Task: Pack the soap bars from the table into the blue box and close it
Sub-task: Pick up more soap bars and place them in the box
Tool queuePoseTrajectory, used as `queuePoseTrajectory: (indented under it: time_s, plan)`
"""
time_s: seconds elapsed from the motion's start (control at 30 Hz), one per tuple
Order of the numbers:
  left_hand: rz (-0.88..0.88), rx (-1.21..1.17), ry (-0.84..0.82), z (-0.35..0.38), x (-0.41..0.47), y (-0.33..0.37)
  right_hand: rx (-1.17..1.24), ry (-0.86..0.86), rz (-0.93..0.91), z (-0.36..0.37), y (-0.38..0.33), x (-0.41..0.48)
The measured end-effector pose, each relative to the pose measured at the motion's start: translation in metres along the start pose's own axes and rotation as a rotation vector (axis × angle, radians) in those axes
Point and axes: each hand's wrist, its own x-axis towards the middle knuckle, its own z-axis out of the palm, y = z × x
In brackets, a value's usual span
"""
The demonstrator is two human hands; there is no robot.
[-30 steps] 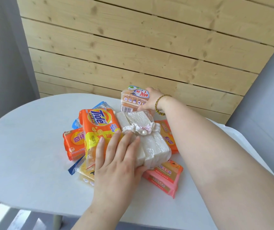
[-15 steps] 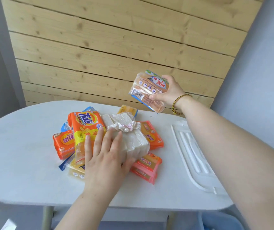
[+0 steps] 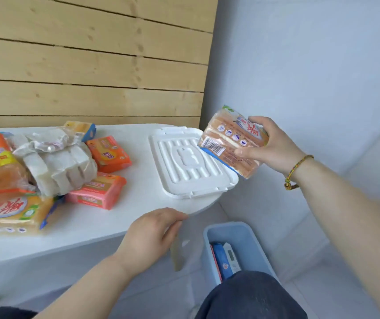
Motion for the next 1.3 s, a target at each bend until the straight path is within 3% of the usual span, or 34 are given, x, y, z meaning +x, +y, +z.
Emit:
queuePoseTrajectory:
  time_s: [0.07, 0.2, 0.3, 0.4, 0.57, 0.63, 0.97, 1.3]
  plan:
    - [0.078, 0.015, -0.050, 0.020, 0.008, 0.007, -0.019, 0.015, 0.072, -0.017, 0.036, -0.018]
    - [0.354, 0.048, 0.013, 0.061, 0.025, 0.026, -0.048, 0.033, 0.230, -0.031, 0.108, -0.050]
    - [0.417, 0.022, -0.097, 0.096, 0.030, 0.024, -0.029, 0.017, 0.339, -0.027, 0.159, -0.072]
    - [0.388, 0.096, -0.300, 0.134, 0.034, 0.004, -0.024, -0.008, 0.456, -0.009, 0.206, -0.087]
    - [0.136, 0.263, -0.702, 0.184, 0.026, -0.029, -0.052, -0.101, 0.592, 0.032, 0.249, -0.110]
    - [0.061, 0.314, -0.876, 0.231, 0.028, -0.045, -0.087, -0.174, 0.736, 0.051, 0.294, -0.117]
    - [0.082, 0.449, -1.050, 0.268, 0.025, -0.058, -0.440, -0.281, 0.893, 0.106, 0.338, -0.148]
    - [0.051, 0.380, -1.040, 0.272, 0.023, -0.063, -0.391, -0.356, 1.026, 0.150, 0.353, -0.151]
